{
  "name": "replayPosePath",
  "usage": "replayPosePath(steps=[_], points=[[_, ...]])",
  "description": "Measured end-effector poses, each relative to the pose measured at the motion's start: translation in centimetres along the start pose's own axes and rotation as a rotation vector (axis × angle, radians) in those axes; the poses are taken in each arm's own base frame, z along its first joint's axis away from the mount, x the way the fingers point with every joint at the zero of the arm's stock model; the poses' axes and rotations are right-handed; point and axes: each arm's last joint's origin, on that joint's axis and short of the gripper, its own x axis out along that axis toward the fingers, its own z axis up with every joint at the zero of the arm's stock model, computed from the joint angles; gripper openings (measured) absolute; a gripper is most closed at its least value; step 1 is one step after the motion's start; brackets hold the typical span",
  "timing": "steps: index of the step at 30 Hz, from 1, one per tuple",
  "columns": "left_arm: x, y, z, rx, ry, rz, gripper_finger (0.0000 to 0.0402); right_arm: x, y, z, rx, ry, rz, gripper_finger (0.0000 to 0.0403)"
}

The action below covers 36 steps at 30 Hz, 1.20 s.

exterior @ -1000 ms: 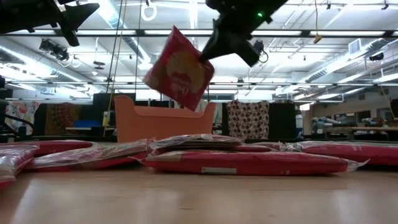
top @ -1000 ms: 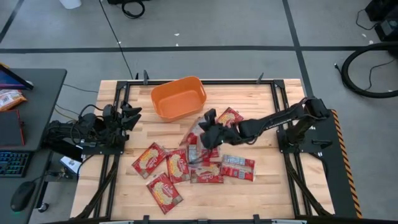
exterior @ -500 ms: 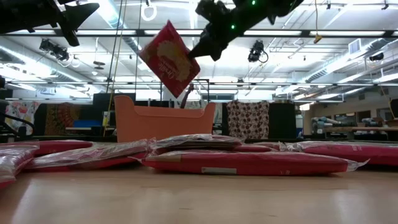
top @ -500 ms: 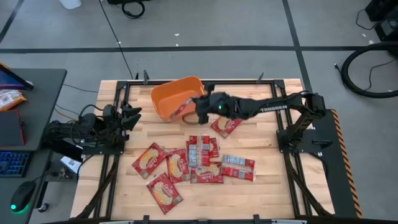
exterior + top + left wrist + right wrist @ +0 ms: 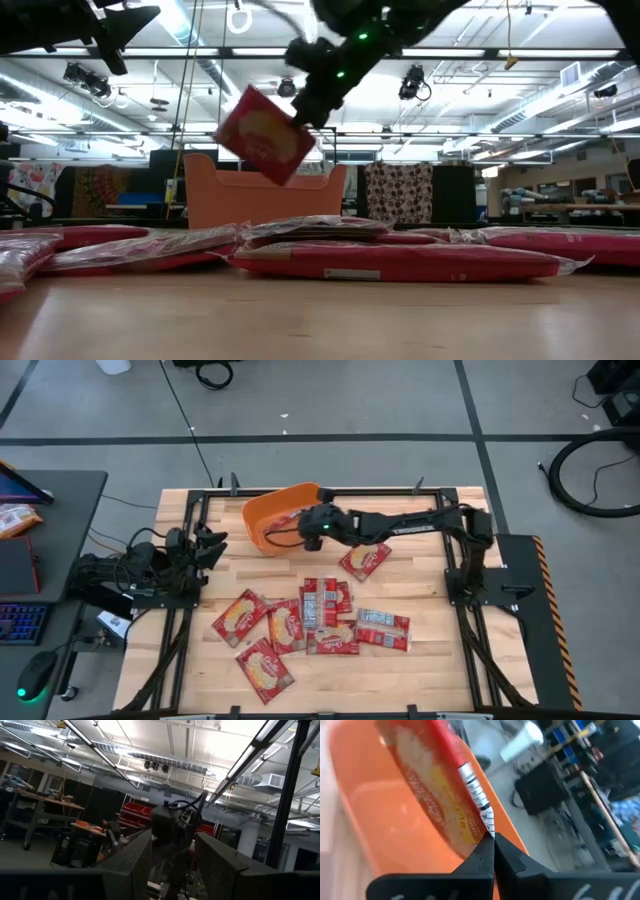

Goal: Sort popcorn bags into baskets
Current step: Put the red popcorn bag into the orange bin

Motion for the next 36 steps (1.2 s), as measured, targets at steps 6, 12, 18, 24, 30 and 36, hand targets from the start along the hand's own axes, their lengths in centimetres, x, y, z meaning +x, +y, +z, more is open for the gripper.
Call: replayPosePath(steps=[6,12,18,24,30,36], points=[[0.0,0.0,0.0,-0.002,0.0,0.0,0.0156,3.3,0.6,0.8,-0.057,0.137,-0.027,0.0003],[0.0,0.0,0.0,-0.001,0.004,0.001,0.0156,6.2,0.6,-0.1,-0.113,0.215,-0.004,0.0019],[0.0,0.0,-0.1,0.002,0.006,0.001,0.0156,5.5,2.8,-0.7,-0.148,0.246,0.209,0.0088],[0.0,0.0,-0.1,0.0,0.006,0.001,0.0156,3.5,3.3,0.0,-0.181,0.263,0.271,0.0153],[0.0,0.0,-0.1,0.001,0.01,0.0,0.0156,-0.1,3.2,1.6,-0.184,0.179,0.488,0.0172],[0.0,0.0,-0.1,0.003,0.013,-0.001,0.0156,-2.9,5.3,2.0,-0.259,0.144,0.726,0.017]])
